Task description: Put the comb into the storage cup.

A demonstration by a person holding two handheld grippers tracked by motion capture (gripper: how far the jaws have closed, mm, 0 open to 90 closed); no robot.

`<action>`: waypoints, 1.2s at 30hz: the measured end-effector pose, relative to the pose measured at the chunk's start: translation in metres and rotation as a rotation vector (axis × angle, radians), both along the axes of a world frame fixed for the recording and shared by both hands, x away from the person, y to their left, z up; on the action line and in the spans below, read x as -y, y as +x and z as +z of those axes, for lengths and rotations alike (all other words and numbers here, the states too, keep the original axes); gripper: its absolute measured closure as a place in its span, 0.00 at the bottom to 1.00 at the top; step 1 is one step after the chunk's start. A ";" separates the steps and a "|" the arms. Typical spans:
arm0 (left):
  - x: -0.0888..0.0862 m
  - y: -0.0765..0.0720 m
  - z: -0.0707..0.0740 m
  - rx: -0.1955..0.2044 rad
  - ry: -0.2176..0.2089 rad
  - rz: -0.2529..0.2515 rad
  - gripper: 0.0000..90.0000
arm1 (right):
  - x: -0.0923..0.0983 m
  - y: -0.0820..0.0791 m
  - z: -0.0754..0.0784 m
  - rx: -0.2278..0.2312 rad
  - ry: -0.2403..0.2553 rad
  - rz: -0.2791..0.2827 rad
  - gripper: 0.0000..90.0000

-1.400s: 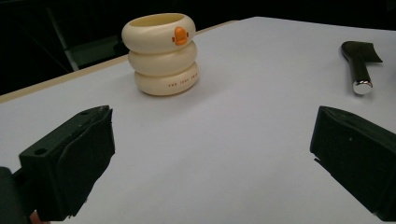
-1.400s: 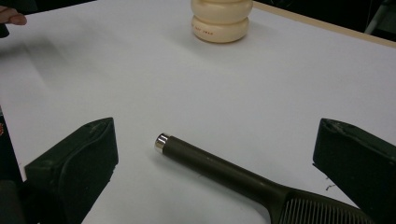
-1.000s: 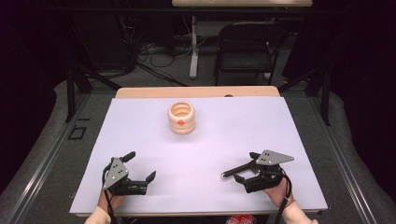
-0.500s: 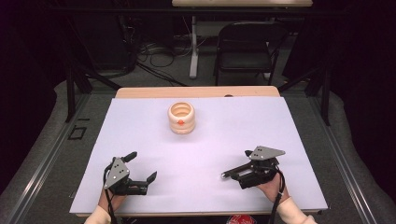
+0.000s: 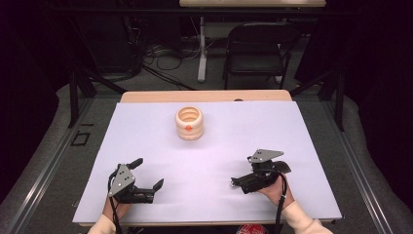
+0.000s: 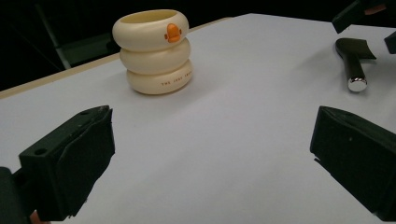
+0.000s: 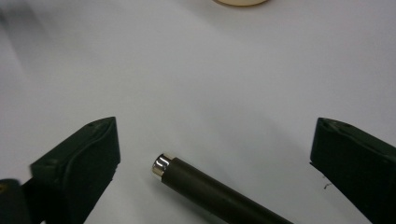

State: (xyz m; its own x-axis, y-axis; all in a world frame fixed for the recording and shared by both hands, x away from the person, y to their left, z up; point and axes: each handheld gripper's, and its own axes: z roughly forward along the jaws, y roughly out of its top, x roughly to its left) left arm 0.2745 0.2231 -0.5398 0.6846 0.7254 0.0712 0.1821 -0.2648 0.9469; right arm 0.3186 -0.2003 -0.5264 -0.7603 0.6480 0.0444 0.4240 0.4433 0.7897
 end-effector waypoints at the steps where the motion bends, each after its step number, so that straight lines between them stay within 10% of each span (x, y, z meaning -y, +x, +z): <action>1: 0.000 0.000 0.000 -0.001 0.000 0.000 0.00 | -0.002 0.001 0.000 0.000 -0.002 0.005 0.10; 8: 0.000 0.000 0.000 -0.007 0.002 0.000 0.00 | -0.011 0.005 -0.004 -0.022 -0.061 0.027 0.62; 16: 0.001 0.001 -0.001 -0.013 0.010 -0.001 0.00 | -0.023 0.005 -0.007 -0.021 -0.119 0.063 0.98; 36: 0.002 0.002 0.000 -0.009 0.016 -0.007 0.00 | -0.032 -0.008 -0.010 -0.058 -0.179 0.090 1.00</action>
State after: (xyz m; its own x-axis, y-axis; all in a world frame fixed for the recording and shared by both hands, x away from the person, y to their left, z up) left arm 0.2770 0.2207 -0.5401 0.6904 0.7194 0.0761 0.1891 -0.2810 0.9409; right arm 0.3106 -0.1687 -0.5366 -0.8148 0.5794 -0.0201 0.4190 0.6126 0.6702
